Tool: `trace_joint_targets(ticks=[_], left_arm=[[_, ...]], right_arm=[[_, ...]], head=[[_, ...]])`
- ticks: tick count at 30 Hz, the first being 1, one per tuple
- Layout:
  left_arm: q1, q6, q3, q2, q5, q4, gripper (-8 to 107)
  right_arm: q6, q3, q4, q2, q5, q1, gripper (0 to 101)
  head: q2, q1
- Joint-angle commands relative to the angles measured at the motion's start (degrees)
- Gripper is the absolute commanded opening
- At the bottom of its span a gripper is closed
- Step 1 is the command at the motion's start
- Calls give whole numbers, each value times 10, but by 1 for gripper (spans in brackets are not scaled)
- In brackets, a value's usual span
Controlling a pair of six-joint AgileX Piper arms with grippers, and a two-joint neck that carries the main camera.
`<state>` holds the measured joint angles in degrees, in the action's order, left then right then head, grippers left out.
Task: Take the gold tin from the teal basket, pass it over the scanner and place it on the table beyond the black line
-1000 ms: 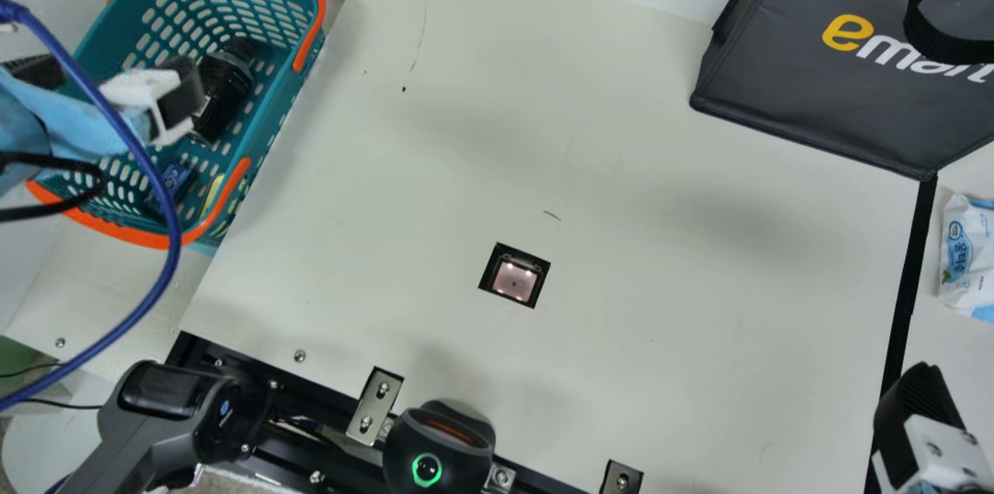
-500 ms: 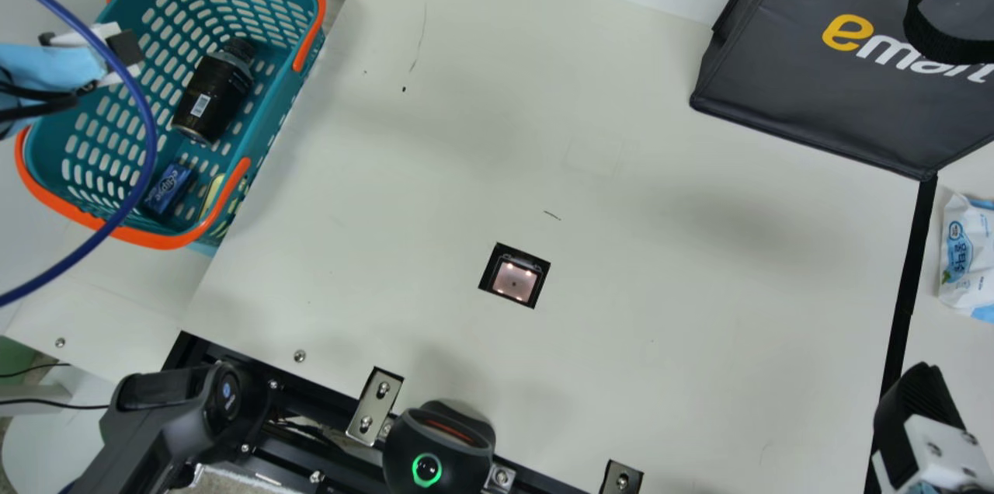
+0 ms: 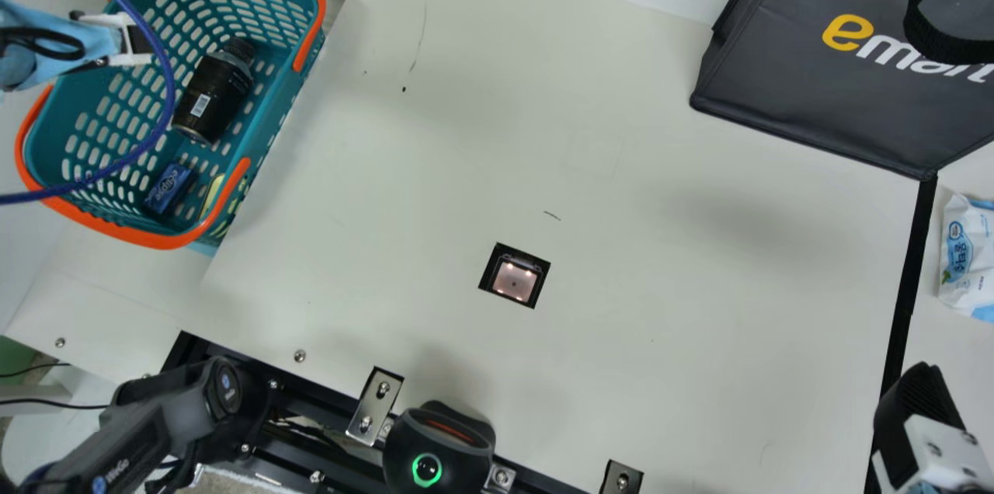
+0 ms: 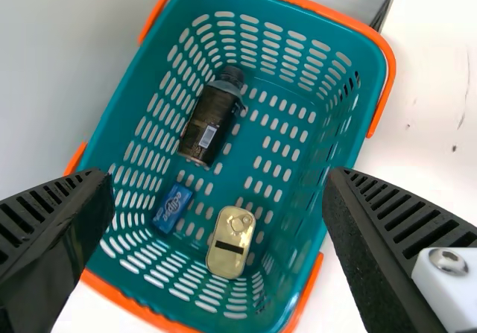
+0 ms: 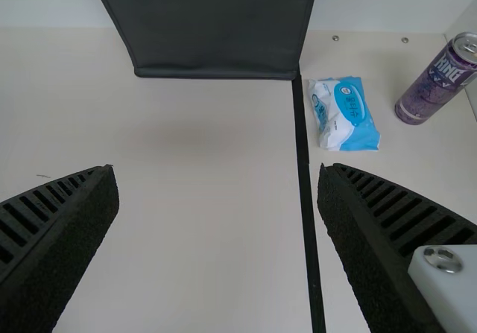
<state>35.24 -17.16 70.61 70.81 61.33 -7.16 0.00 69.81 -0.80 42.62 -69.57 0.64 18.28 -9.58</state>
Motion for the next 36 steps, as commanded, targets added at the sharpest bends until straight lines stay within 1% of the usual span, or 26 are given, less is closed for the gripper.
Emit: trace_joint_targets(ticks=[1,8,15,26,36], left_arm=[[6,-52,10,34,1,-11,90],[13,-115,48,117,0,-27,90],[2,-139,76,187,-9,-22,90],[-15,-129,109,285,-32,-11,90],[-23,-90,125,359,-53,3,90]], right_arm=[[0,0,0,0,0,0,95],[0,0,0,0,0,0,95],[0,0,0,0,0,0,95],[0,0,0,0,0,0,95],[0,0,0,0,0,0,95]], head=[[1,17],[1,17],[1,17],[1,17],[1,17]])
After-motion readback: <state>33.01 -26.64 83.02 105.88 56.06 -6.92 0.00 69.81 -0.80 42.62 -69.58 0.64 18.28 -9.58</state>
